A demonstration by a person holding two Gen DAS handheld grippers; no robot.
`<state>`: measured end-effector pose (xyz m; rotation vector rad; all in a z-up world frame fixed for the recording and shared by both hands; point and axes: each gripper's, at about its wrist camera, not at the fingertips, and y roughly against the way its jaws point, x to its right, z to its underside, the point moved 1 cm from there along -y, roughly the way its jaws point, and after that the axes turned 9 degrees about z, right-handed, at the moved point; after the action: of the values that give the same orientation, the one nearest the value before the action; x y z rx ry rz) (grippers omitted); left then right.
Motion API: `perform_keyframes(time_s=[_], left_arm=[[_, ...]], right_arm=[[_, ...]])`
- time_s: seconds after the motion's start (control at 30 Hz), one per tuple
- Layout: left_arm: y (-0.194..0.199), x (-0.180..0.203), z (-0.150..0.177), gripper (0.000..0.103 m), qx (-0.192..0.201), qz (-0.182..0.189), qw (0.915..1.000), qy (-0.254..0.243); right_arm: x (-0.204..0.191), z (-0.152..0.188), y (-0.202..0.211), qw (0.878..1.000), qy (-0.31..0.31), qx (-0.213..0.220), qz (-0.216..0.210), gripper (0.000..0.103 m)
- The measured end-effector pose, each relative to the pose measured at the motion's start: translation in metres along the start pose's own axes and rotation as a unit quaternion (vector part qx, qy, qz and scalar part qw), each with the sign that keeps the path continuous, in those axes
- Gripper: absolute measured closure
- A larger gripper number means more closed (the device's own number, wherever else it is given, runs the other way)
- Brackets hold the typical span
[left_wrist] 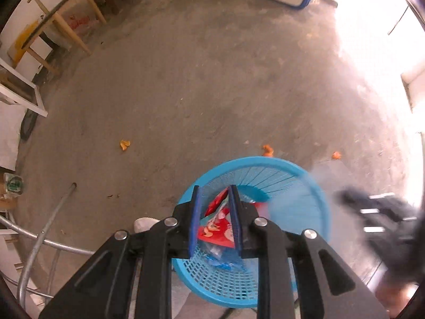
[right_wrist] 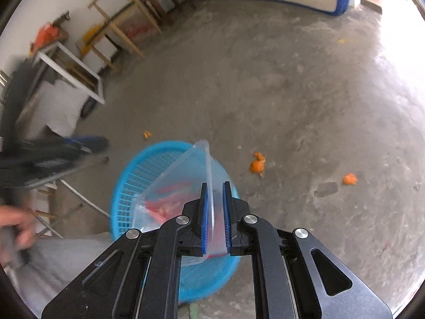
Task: Collect trash
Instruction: 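Lower the right gripper into the basket and open it to drop the clear box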
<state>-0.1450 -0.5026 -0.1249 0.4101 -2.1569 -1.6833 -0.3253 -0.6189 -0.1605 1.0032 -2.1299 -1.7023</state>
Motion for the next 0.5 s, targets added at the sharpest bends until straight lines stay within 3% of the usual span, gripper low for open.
perform_keyframes(time_s=[0.03,0.13,0.17,0.23,0.4,0.43,0.47,0.5], left_arm=[[0.005,0.000,0.002,0.083,0.006,0.007,1.0000,0.004],[0.004,-0.003,0.008,0.082,0.006,0.017,0.9998,0.009],[0.005,-0.005,0.009,0.082,0.005,0.018,0.9998,0.010],[0.007,-0.008,0.013,0.079,0.005,0.018,0.9998,0.010],[0.012,-0.018,0.021,0.079,0.011,0.015,0.9996,0.020],[0.011,-0.019,0.022,0.079,0.013,0.016,0.9995,0.022],[0.012,-0.020,0.023,0.079,0.016,0.019,0.9994,0.023],[0.013,-0.020,0.023,0.079,0.018,0.021,0.9993,0.023]], right_arm=[[-0.009,0.003,-0.012,1.000,0.007,0.006,0.015,0.088],[-0.041,0.016,-0.043,0.994,0.077,0.009,0.074,0.053],[-0.046,0.022,-0.049,0.992,0.093,0.013,0.089,0.048],[-0.060,0.029,-0.060,0.981,0.139,0.025,0.133,0.047],[-0.061,0.035,-0.055,0.977,0.165,0.034,0.134,0.047],[-0.061,0.037,-0.055,0.977,0.172,0.030,0.124,0.061],[-0.068,0.040,-0.060,0.977,0.182,0.013,0.110,0.095],[-0.074,0.041,-0.072,0.976,0.198,-0.017,0.089,0.102]])
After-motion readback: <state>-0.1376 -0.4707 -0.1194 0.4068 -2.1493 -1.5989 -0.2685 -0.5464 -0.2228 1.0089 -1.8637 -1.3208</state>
